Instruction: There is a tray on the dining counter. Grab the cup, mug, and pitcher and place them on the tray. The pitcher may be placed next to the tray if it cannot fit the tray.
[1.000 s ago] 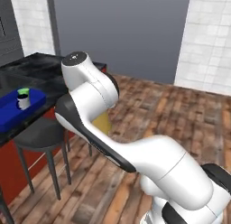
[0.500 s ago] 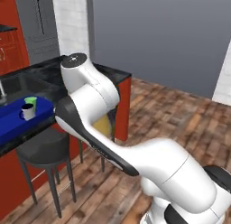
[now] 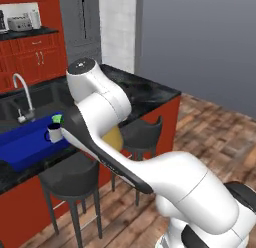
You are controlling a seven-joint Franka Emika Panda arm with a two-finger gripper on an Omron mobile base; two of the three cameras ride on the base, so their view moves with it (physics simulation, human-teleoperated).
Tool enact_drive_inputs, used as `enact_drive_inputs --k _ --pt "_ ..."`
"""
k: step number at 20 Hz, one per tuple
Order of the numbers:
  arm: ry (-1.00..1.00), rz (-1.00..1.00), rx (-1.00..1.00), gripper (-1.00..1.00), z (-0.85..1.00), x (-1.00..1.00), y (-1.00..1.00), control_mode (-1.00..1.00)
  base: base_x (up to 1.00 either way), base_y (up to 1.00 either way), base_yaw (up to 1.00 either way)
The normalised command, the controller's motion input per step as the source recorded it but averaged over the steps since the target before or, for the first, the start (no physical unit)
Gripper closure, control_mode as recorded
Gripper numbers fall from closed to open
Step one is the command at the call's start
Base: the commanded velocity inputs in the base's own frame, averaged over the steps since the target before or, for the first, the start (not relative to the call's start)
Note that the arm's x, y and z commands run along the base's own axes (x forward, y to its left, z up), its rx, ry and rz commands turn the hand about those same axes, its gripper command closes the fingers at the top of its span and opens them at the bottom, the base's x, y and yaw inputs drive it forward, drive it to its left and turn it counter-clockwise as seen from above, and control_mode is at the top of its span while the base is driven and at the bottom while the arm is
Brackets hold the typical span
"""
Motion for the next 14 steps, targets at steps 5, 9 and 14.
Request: enact_drive_inputs --k 5,9,14 --pt "0.00 0.00 0.00 1.00 0.00 0.00 0.00 1.00 0.61 -0.03 0.47" --pt "0.00 0.00 0.00 1.00 0.00 0.00 0.00 1.00 0.66 0.00 0.46" --pt "0.00 0.00 0.00 1.00 0.00 0.00 0.00 1.00 0.73 0.00 0.37"
